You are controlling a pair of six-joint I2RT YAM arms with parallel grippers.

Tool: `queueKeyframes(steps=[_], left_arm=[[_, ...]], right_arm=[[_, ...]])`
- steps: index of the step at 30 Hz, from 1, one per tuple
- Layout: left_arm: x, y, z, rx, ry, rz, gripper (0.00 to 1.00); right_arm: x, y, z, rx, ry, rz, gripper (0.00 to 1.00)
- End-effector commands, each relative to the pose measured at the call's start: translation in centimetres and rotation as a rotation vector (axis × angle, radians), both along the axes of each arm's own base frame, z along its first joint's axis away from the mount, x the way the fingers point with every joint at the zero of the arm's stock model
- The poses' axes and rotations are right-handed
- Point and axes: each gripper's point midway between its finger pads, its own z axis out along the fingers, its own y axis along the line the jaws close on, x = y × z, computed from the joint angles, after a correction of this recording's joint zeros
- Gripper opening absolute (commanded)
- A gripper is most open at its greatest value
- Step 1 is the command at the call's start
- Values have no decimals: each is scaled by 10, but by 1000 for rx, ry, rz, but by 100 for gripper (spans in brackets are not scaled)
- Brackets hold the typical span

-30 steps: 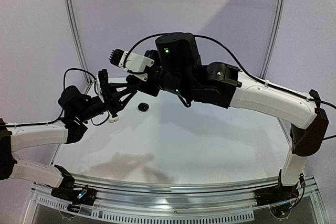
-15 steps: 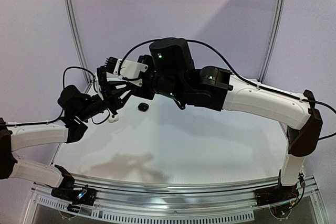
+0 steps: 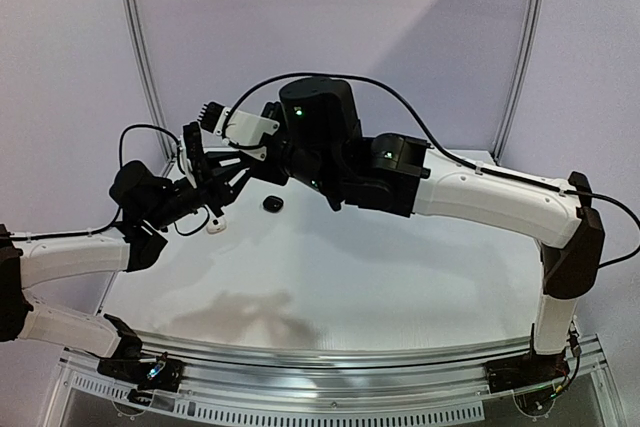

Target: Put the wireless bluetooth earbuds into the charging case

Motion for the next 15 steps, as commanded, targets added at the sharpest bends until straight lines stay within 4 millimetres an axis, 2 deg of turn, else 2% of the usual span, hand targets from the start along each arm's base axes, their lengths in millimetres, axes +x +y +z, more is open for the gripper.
queueKeyframes(steps=[1,11,15], left_arm=[[0,-2,15,-37,-25,8,0],[0,-1,16,-42,-37,19,0],[-1,-1,17,-40,-46,20,0]], right_arm=[[2,2,-7,43,29,-37,0],[-1,9,-18,57,79,-11,0],[7,7,-24,60,93,-32,0]])
